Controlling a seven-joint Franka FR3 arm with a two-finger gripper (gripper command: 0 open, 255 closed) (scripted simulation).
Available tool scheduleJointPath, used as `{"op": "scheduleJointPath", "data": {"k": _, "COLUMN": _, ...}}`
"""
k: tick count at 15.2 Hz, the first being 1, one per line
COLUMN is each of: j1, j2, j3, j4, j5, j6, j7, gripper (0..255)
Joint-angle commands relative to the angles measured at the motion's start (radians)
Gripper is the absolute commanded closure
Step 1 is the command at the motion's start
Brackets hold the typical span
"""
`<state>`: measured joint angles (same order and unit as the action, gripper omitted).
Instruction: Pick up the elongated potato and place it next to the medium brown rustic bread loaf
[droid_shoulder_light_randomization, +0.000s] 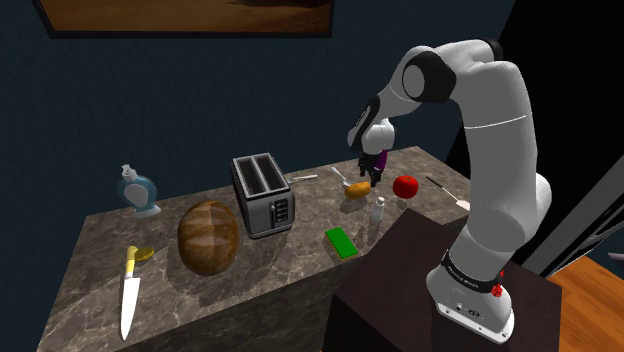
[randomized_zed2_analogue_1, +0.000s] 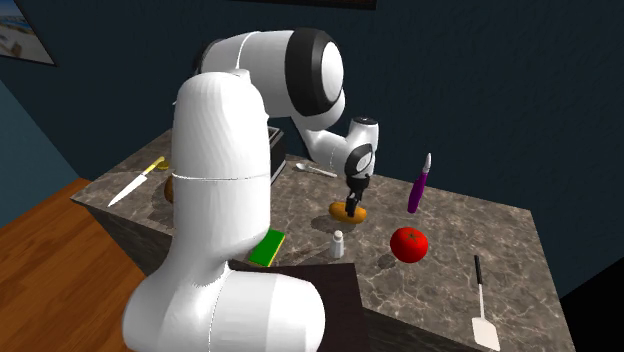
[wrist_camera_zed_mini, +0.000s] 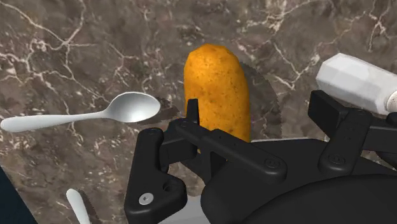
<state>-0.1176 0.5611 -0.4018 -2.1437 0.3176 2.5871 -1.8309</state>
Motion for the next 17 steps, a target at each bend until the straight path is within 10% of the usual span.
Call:
{"op": "scheduleJointPath", "data": {"k": 1, "j1": -0.038, "j2": 0.082, "j3": 0.038, "j4": 0.084, "j5": 0.013, "j6": 0.005, "j7": -0.054, "gripper": 0}}
{"op": "scheduleJointPath", "data": {"k": 17, "j1": -0.08, "j2": 0.188, "j3": 0.087, "j4": 0.132, "j5": 0.047, "j6": 0.068, "j7": -0.087, "gripper": 0}}
